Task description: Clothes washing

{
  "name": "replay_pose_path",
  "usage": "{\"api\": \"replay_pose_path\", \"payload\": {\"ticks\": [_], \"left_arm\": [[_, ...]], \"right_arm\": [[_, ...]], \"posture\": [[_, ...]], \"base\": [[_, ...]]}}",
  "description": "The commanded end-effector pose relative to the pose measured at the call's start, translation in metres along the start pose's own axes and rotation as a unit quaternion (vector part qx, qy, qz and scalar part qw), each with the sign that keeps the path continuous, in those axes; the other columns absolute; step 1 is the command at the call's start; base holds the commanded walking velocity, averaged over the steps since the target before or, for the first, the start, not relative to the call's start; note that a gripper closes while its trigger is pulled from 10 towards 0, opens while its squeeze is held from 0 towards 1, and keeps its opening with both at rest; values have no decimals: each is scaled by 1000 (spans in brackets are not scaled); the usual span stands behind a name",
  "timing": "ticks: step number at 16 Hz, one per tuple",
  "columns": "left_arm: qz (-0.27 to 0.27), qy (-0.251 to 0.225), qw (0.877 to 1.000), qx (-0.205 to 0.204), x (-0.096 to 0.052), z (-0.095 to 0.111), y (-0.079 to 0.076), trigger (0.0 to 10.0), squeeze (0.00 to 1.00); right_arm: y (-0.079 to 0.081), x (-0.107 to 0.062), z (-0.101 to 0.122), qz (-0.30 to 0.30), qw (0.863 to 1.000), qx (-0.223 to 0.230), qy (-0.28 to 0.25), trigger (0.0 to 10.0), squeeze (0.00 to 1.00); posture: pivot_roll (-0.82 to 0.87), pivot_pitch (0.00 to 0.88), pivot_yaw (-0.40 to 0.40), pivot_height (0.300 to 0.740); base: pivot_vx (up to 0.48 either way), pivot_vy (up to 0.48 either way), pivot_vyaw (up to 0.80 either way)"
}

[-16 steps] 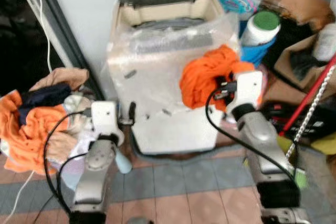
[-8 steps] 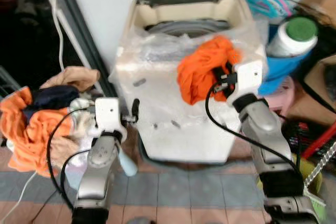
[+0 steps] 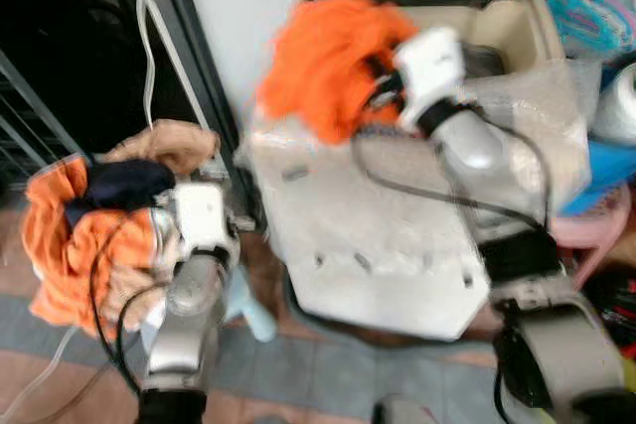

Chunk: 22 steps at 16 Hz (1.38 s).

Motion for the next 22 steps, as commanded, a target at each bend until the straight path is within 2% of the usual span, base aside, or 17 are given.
{"api": "replay_pose_path", "payload": {"ticks": [1,2,4,5,6,7,8,10,11,16,22], "left_arm": [[16,5,1000,12,0,-2,12,10000,0],[16,5,1000,14,0,-2,12,10000,0],[18,5,1000,14,1,-2,11,10000,0],[20,6,1000,14,0,-2,11,10000,0],[21,6,1000,13,0,-2,11,10000,0],[21,7,1000,13,0,-2,10,10000,0],[19,8,1000,12,1,-2,10,10000,0],[18,8,1000,13,1,-2,9,10000,0],[15,8,1000,14,1,-2,9,10000,0],[0,-13,1000,10,1,4,5,10000,0],[6,-12,1000,5,0,3,6,10000,0]], "right_arm": [[-16,9,14,-57,998,9,-20,10000,0],[-38,15,21,-118,992,27,-19,10000,0],[-44,18,20,-116,993,32,-11,10000,0],[-37,15,-1,-95,994,50,30,10000,467],[-35,13,-9,-91,993,56,45,10000,965],[-26,4,-33,-71,991,67,90,10000,1000],[-10,-10,-63,-33,984,72,157,10000,1000],[-6,-16,-71,-26,983,69,171,10000,1000],[-3,-27,-84,-27,978,70,193,10000,1000],[-8,-26,-83,-44,979,69,188,10000,1000],[-2,-15,-79,-45,980,51,187,10000,1000]], "posture": [[-25,0,87,740],[-19,0,83,740],[-14,0,77,740],[-16,0,74,740],[-16,0,74,740],[-17,0,73,740],[-18,0,75,740],[-19,0,79,740],[-24,0,84,740],[-26,0,86,740],[-17,0,75,740]], "base": [[0,0,0],[0,0,0],[0,0,0],[0,0,0],[0,0,0],[0,0,0],[0,0,0],[0,0,0],[0,0,0],[115,0,0],[352,0,0]]}}
Point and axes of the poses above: a point about 5 cm out from each wrist's last joint towards the gripper, its own x axis pointing out of the wrist towards the gripper, its own z axis along the axis of the wrist's last joint, y = z × x, the point moved 2 cm from there along x, pointing out of the wrist towards the gripper, and after that the axes turned 12 degrees about x, right-handed, at the moved point
